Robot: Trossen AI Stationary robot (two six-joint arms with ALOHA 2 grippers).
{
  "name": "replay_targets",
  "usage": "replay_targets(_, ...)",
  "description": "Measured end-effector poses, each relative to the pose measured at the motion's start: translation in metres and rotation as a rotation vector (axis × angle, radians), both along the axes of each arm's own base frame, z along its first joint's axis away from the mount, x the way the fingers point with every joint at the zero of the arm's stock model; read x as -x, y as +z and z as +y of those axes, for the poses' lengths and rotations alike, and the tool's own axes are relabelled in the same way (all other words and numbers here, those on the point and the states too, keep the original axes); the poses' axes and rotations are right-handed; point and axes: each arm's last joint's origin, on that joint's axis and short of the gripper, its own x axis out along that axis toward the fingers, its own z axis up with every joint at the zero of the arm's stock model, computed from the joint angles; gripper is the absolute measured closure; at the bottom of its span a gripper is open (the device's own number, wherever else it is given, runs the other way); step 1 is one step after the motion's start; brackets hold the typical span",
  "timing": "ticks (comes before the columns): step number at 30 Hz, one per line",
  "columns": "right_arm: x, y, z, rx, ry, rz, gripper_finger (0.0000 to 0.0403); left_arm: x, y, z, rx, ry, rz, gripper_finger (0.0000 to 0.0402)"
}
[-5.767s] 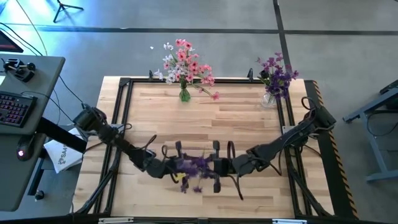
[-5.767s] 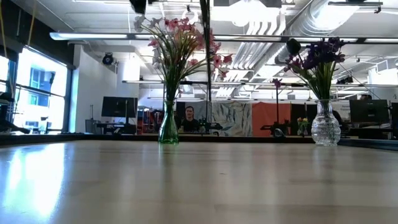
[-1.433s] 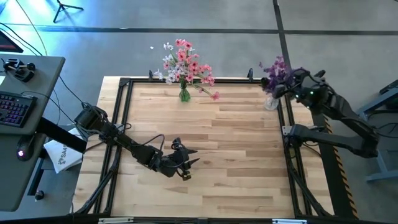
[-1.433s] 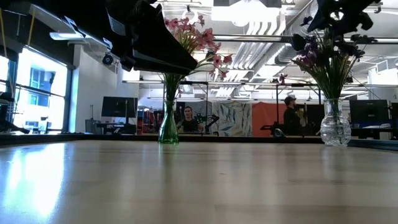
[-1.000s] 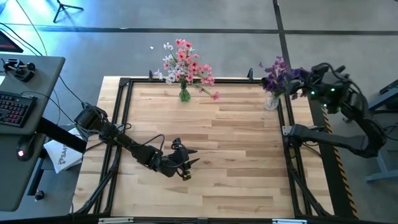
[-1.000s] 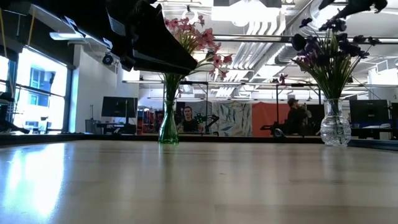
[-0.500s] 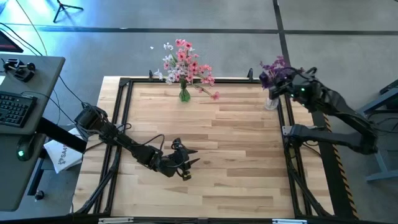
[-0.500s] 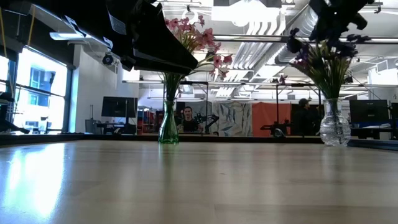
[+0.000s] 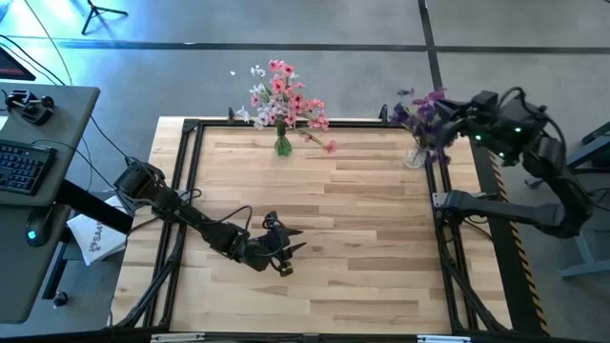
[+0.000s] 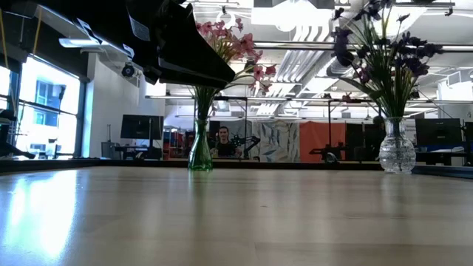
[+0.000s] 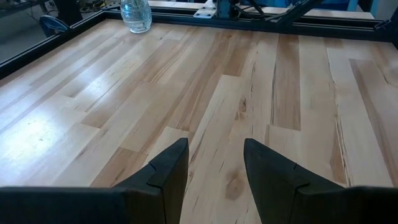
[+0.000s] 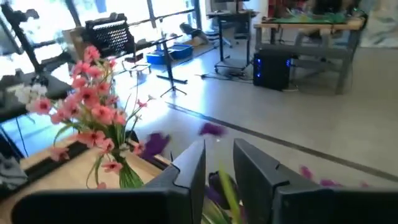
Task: Sort flowers into vase by color
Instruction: Put the purple flowers into the transparent vase
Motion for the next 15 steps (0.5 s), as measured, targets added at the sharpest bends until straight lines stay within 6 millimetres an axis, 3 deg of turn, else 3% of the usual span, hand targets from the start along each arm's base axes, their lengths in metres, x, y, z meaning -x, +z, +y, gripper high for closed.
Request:
replay_targets(6,0.009,-0.015,0.001,-0.088,-0.151,0.118,0.0318,0.000,0.000,0.000,0.000,0.000,0.000,0.0257)
replay_targets(9,0.005,-0.025,-0.001,-0.103,-0.138,0.180,0.0318,0.000,0.000,0.000,0.000,-0.001,0.000,0.0257)
replay_targets(12,0.002,-0.023,-0.003,-0.082,-0.124,0.239,0.0318,0.000,0.000,0.000,0.000,0.000,0.000,0.0257)
replay_targets(15,0.003,-0.009,-0.002,-0.067,-0.127,0.194,0.0320,0.000,0.000,0.000,0.000,0.000,-0.001,0.0257)
